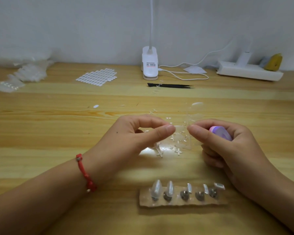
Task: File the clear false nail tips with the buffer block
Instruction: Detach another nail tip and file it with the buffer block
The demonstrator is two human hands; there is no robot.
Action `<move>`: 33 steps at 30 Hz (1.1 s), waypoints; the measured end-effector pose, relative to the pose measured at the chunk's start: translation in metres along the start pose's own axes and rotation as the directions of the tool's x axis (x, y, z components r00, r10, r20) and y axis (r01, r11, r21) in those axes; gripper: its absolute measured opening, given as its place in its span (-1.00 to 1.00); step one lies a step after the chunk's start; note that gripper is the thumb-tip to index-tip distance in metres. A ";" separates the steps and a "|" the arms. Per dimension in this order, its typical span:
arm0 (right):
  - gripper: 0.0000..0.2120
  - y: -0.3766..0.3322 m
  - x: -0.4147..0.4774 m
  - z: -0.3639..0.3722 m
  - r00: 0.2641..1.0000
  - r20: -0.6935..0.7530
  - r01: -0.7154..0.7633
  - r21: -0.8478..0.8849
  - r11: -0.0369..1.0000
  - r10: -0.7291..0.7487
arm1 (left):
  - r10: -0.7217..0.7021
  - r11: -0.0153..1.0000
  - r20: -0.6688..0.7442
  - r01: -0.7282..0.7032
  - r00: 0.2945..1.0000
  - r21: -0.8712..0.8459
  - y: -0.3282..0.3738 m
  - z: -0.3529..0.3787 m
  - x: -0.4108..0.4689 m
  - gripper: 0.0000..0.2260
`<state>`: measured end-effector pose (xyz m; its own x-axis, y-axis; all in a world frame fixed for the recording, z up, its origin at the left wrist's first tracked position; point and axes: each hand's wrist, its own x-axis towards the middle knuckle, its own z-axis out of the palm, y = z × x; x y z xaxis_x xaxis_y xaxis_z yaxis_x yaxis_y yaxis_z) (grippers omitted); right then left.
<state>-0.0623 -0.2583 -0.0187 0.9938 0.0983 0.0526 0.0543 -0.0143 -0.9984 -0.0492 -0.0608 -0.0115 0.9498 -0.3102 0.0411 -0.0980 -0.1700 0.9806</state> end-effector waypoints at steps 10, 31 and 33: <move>-0.71 0.000 0.001 -0.005 0.996 0.087 -0.027 -0.014 1.000 0.028 | 0.027 1.000 0.052 -0.026 0.998 -0.015 0.001 0.000 -0.002 -0.79; -0.71 0.000 -0.001 -0.003 0.998 0.063 -0.008 -0.012 1.000 0.008 | 0.047 0.998 -0.003 -0.047 0.999 -0.040 0.000 0.003 -0.003 -0.85; -0.74 0.000 -0.001 -0.001 0.999 0.047 -0.003 -0.011 1.000 0.004 | 0.047 0.998 -0.005 -0.048 0.999 -0.052 0.000 0.003 -0.003 -0.86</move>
<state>-0.0628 -0.2597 -0.0190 0.9882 0.1452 0.0478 0.0521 -0.0258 -0.9983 -0.0528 -0.0629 -0.0120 0.9456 -0.3131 0.0885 -0.1276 -0.1065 0.9861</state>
